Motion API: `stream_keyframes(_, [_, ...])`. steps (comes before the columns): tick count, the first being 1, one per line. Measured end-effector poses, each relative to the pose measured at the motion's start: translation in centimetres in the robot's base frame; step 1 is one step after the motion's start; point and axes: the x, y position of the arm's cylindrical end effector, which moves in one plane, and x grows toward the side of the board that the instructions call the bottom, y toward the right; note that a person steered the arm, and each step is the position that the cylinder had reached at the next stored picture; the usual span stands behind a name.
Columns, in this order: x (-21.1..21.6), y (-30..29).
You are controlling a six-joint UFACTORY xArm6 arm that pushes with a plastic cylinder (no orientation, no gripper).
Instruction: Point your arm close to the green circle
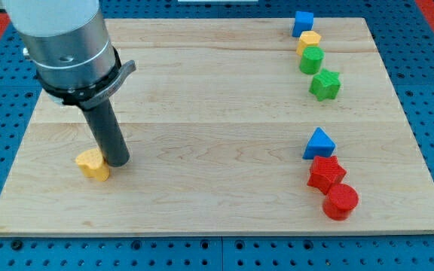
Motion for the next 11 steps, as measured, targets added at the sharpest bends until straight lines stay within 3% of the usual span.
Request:
stream_keyframes(2, [0.6,-3.9])
stream_keyframes(4, [-6.0,6.0])
stream_keyframes(5, [-6.9,9.2])
stream_keyframes(6, [-6.9,13.7])
stream_keyframes(8, [-5.4,14.7])
stream_keyframes(11, [-7.4,28.5])
